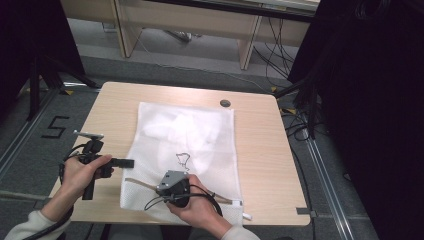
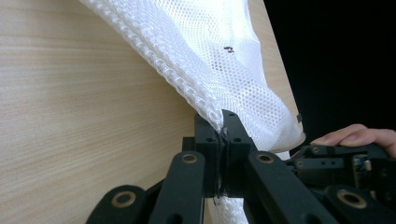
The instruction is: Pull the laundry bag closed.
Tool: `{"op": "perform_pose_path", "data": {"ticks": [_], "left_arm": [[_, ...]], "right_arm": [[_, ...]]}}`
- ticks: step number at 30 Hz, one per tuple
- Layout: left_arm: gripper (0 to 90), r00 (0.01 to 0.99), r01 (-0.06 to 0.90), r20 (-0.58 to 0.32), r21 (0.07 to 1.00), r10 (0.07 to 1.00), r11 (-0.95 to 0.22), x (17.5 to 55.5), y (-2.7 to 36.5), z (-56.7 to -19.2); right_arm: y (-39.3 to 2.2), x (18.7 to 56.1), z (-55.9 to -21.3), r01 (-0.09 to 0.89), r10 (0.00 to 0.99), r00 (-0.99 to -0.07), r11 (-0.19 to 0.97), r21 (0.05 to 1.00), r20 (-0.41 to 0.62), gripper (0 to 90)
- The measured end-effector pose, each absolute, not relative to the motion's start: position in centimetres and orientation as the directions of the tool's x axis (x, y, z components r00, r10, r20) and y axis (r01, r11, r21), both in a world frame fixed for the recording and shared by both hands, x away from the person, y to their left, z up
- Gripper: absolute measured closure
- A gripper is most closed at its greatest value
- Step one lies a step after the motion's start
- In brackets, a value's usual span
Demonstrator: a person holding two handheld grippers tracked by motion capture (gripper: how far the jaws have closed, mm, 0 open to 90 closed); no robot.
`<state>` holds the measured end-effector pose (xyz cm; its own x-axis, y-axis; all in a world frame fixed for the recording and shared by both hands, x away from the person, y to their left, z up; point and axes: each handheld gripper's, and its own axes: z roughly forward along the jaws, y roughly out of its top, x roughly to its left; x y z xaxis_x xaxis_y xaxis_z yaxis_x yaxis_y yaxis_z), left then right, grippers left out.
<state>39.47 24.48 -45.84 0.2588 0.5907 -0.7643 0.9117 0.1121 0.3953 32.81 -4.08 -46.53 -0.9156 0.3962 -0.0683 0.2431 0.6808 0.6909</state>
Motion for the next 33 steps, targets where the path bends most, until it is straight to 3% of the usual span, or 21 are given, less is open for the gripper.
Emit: {"op": "perform_pose_path", "data": {"ticks": [33], "left_arm": [[86.8, 0.265, 0.913, -0.733, 0.400, 0.626, 0.082, 39.6, 24.7, -46.7]], "right_arm": [[-10.2, 33.1, -46.0, 0.280, 0.412, -0.910, 0.690, 0.668, -0.043, 82.9]]}}
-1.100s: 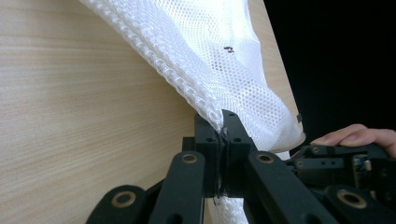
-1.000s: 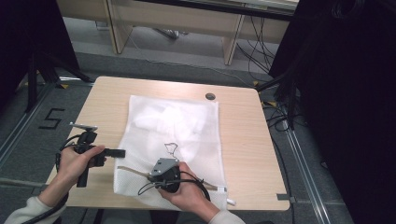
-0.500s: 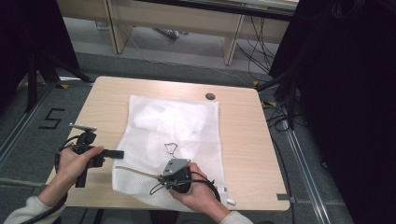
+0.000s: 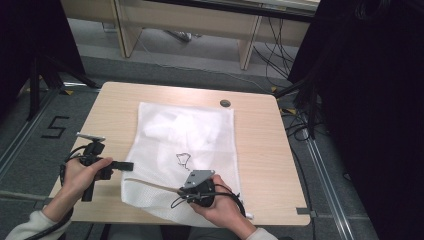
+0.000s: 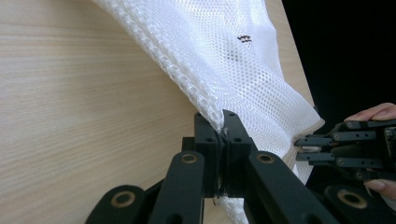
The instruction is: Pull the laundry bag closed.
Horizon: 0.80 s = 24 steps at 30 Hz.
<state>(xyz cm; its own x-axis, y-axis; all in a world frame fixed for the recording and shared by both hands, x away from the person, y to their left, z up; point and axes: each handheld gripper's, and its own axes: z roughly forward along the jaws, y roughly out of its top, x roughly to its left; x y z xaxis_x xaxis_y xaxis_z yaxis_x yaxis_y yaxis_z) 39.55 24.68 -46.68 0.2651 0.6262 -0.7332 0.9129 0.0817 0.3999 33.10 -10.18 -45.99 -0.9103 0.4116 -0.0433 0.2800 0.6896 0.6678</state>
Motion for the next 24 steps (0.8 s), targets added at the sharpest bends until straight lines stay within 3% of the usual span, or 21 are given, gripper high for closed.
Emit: {"op": "perform_pose_path", "data": {"ticks": [24], "left_arm": [[86.7, 0.266, 0.914, -0.726, 0.399, 0.634, 0.074, 39.6, 24.9, -46.9]], "right_arm": [[-13.8, 33.2, -45.4, 0.318, 0.438, -0.899, 0.676, 0.665, -0.015, 82.9]]}}
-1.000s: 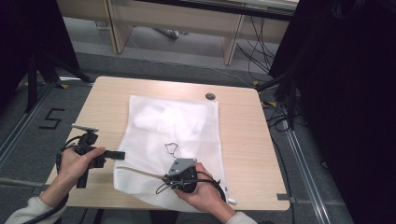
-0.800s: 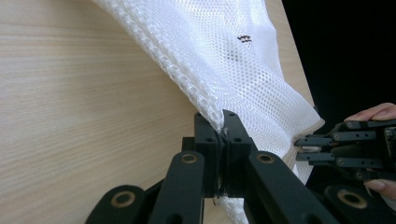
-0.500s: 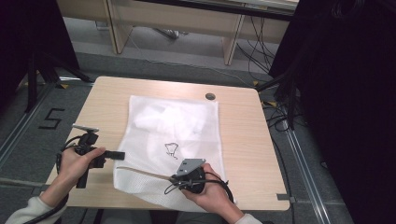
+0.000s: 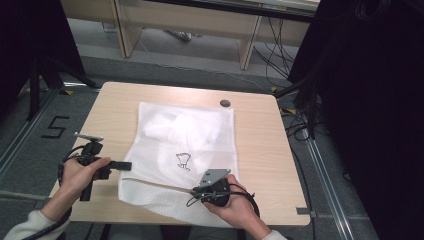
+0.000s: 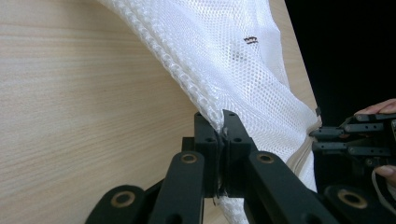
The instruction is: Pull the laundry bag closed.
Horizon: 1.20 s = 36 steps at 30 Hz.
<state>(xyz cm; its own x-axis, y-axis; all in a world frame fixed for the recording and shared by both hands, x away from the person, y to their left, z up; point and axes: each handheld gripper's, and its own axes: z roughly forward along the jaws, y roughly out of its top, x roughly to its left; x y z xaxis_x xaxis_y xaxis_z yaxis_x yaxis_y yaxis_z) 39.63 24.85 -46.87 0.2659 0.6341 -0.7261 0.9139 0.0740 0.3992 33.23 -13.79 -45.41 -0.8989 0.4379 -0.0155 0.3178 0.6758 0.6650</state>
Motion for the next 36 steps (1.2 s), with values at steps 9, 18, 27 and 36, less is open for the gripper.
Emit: {"op": "perform_pose_path", "data": {"ticks": [9, 18, 27, 36], "left_arm": [[86.7, 0.272, 0.912, -0.722, 0.404, 0.636, 0.069, 39.6, 24.8, -46.8], [86.5, 0.272, 0.912, -0.722, 0.404, 0.636, 0.069, 39.6, 24.7, -46.9], [86.5, 0.270, 0.913, -0.724, 0.402, 0.635, 0.069, 39.6, 24.7, -46.8], [86.5, 0.270, 0.913, -0.726, 0.402, 0.633, 0.071, 39.6, 24.8, -46.9]], "right_arm": [[-13.9, 33.3, -45.4, 0.310, 0.425, -0.905, 0.685, 0.659, -0.017, 82.8], [-14.1, 33.4, -45.3, 0.295, 0.401, -0.916, 0.694, 0.657, -0.012, 82.8], [-14.2, 33.2, -45.3, 0.300, 0.401, -0.916, 0.697, 0.651, -0.007, 82.9], [-14.9, 33.1, -45.2, 0.319, 0.415, -0.910, 0.694, 0.646, 0.004, 82.8]]}}
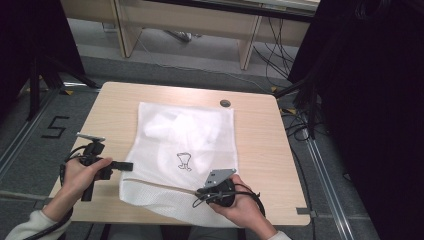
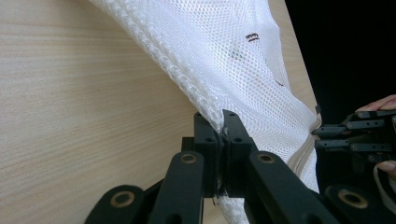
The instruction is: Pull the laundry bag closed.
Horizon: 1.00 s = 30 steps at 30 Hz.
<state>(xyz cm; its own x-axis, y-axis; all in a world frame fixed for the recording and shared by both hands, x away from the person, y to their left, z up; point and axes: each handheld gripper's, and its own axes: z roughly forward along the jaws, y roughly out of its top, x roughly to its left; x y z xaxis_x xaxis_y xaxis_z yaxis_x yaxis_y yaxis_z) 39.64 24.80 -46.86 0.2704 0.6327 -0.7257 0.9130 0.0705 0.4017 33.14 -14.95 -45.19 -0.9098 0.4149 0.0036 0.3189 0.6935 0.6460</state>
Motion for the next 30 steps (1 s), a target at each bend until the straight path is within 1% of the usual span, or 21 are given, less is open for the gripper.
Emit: {"op": "perform_pose_path", "data": {"ticks": [2, 8, 9, 13, 14, 15, 16, 17, 22, 23, 24, 27, 29, 30], "left_arm": [[86.4, 0.261, 0.914, -0.728, 0.398, 0.634, 0.082, 39.6, 24.9, -46.9], [86.4, 0.264, 0.913, -0.720, 0.401, 0.642, 0.073, 39.6, 24.8, -47.0], [86.5, 0.266, 0.912, -0.717, 0.404, 0.645, 0.073, 39.6, 24.7, -47.0], [86.4, 0.280, 0.908, -0.714, 0.414, 0.642, 0.065, 39.6, 24.9, -47.0], [86.5, 0.263, 0.913, -0.722, 0.401, 0.640, 0.077, 39.6, 24.9, -47.0], [86.4, 0.260, 0.914, -0.724, 0.398, 0.639, 0.079, 39.6, 24.9, -47.0], [86.4, 0.260, 0.914, -0.724, 0.398, 0.639, 0.078, 39.6, 24.9, -47.0], [86.4, 0.260, 0.914, -0.724, 0.398, 0.639, 0.079, 39.6, 24.8, -47.0], [86.4, 0.260, 0.913, -0.720, 0.400, 0.644, 0.078, 39.6, 24.9, -47.0], [86.4, 0.286, 0.906, -0.711, 0.418, 0.643, 0.060, 39.7, 25.2, -47.1], [86.4, 0.256, 0.913, -0.721, 0.399, 0.644, 0.084, 39.6, 25.1, -47.0], [86.4, 0.258, 0.913, -0.718, 0.401, 0.646, 0.081, 39.7, 25.1, -47.0], [86.4, 0.307, 0.899, -0.697, 0.437, 0.648, 0.044, 39.8, 25.2, -47.2], [86.4, 0.304, 0.899, -0.696, 0.436, 0.650, 0.047, 39.8, 25.1, -47.2]], "right_arm": [[-15.1, 33.2, -45.3, 0.308, 0.411, -0.912, 0.696, 0.649, -0.007, 82.8], [-16.4, 33.1, -45.4, 0.345, 0.443, -0.897, 0.689, 0.638, 0.007, 82.8], [-16.4, 33.1, -45.4, 0.336, 0.447, -0.894, 0.685, 0.647, -0.009, 82.8], [-16.5, 33.1, -45.4, 0.356, 0.455, -0.890, 0.682, 0.639, 0.011, 82.8], [-16.5, 33.1, -45.4, 0.341, 0.446, -0.895, 0.686, 0.643, -0.001, 82.8], [-16.6, 33.1, -45.4, 0.348, 0.451, -0.893, 0.686, 0.639, 0.003, 82.8], [-16.7, 33.3, -45.4, 0.326, 0.438, -0.899, 0.696, 0.640, -0.019, 82.8], [-16.7, 33.2, -45.3, 0.339, 0.438, -0.899, 0.694, 0.635, 0.002, 82.8], [-16.7, 33.2, -45.4, 0.338, 0.438, -0.899, 0.696, 0.634, -0.001, 82.8], [-16.7, 33.1, -45.5, 0.341, 0.441, -0.898, 0.694, 0.634, 0.000, 82.8], [-16.9, 33.2, -45.4, 0.338, 0.438, -0.899, 0.701, 0.628, -0.004, 82.8], [-17.5, 33.2, -45.5, 0.350, 0.450, -0.893, 0.691, 0.633, 0.003, 82.8], [-17.7, 33.1, -45.5, 0.358, 0.461, -0.887, 0.679, 0.641, 0.008, 82.8], [-17.7, 33.1, -45.4, 0.355, 0.456, -0.890, 0.688, 0.632, 0.003, 82.8]]}}
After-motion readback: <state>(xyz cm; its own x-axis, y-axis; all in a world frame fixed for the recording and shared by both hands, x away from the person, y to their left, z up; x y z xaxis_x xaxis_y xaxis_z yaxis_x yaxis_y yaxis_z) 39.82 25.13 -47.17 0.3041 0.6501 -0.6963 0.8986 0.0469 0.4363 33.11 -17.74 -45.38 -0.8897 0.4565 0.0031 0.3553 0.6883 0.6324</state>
